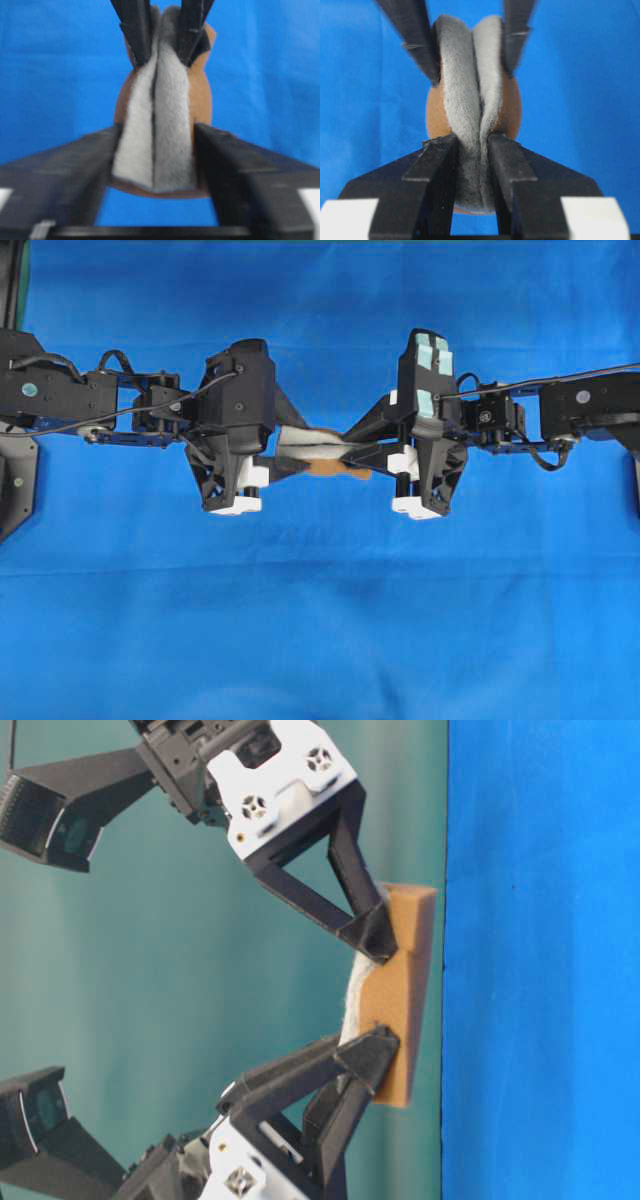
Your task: Hand over the sponge with the left arm and wipe it with the right arm.
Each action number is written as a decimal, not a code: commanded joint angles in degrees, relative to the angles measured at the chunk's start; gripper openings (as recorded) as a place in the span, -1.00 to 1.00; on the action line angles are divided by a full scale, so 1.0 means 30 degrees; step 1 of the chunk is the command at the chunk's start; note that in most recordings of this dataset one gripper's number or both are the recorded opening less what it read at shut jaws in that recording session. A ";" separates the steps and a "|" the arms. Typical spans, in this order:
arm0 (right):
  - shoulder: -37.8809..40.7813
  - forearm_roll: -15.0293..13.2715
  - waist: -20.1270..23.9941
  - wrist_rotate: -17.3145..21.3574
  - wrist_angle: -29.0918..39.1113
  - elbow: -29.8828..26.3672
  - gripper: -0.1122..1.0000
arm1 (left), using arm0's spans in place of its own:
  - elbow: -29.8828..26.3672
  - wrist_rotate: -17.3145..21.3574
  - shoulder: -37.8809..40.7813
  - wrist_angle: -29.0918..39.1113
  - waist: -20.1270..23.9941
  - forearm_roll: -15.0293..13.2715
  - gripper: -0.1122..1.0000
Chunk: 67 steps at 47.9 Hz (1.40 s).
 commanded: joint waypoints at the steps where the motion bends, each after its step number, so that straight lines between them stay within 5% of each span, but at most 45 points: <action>1: -0.0791 -0.0029 -0.0029 -0.0029 -0.0059 -0.0029 -0.31 | 0.0088 0.0000 -0.0908 -0.0176 -0.0059 0.0000 0.44; 7: -0.1377 -0.0088 -0.0029 -0.0029 -0.0059 0.0381 -0.31 | 0.0879 -0.0029 -0.2080 -0.0498 -0.0176 0.0000 0.82; 30: -0.1934 -0.0117 -0.0322 -0.0029 -0.0059 0.1260 -0.31 | 0.3750 -0.0059 -0.5508 -0.2373 -0.0498 0.0000 0.81; 67: 0.4746 -0.0088 -0.0322 0.0117 -0.2314 0.1758 -0.32 | 0.3721 0.0000 -0.5332 -0.2402 -0.0469 0.0000 0.80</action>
